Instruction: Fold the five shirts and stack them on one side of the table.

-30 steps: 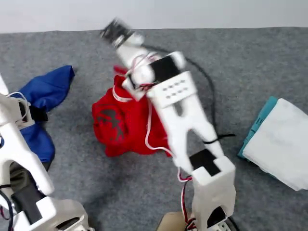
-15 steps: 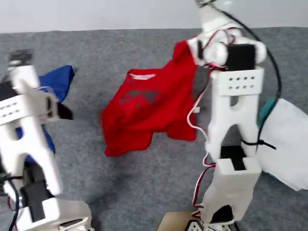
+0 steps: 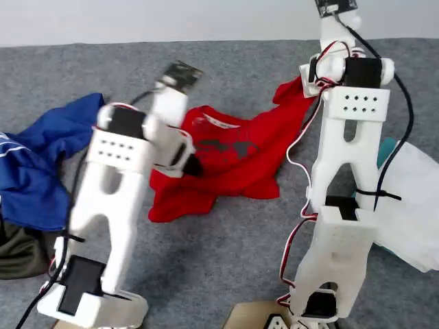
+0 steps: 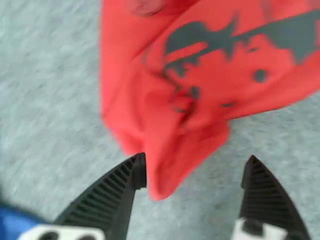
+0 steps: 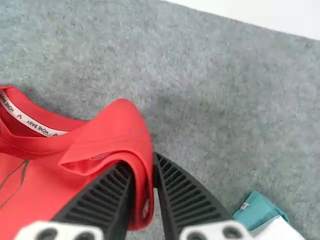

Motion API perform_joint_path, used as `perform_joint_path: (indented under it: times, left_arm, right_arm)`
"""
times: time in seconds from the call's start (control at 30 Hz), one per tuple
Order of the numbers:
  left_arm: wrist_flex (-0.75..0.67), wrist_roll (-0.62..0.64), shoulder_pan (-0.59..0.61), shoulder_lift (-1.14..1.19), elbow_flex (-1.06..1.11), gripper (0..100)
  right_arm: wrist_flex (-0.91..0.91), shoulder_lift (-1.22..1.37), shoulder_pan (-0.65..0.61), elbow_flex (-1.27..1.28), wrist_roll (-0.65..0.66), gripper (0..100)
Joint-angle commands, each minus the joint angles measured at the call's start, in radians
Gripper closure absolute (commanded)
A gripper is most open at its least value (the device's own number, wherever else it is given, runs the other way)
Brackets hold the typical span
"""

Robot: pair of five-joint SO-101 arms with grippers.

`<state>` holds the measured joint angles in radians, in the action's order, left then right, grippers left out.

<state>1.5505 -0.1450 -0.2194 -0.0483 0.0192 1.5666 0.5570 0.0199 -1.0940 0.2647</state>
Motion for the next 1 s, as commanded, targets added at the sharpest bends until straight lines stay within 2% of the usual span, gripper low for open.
perform_joint_path:
  times: [0.0,0.17,0.33,0.53,0.7,0.8,0.97]
  left_arm:
    - [-0.084,0.009,-0.098,-0.002,0.054,69]
    - [-0.204,0.011,-0.193,-0.002,0.17,69]
    - [-0.305,0.011,-0.247,0.058,0.194,69]
    - [-0.319,0.018,-0.287,0.259,0.096,69]
    - [-0.316,0.104,-0.25,0.411,-0.058,69]
    - [-0.316,0.13,-0.222,0.459,-0.108,76]
    - [-0.287,0.091,-0.207,0.453,-0.114,98]
  right_arm:
    - [-0.022,-0.012,0.01,-0.035,-0.009,98.8]
    - [-0.022,-0.012,0.013,-0.035,-0.005,98.8]
    - [-0.022,-0.012,0.012,-0.035,-0.008,98.8]
    - [-0.019,-0.012,0.012,-0.032,-0.008,98.8]
    - [-0.013,-0.012,0.012,-0.032,-0.008,98.8]
    - [-0.012,-0.013,0.016,-0.032,-0.008,98.8]
    - [-0.012,-0.016,0.056,-0.035,-0.006,98.8]
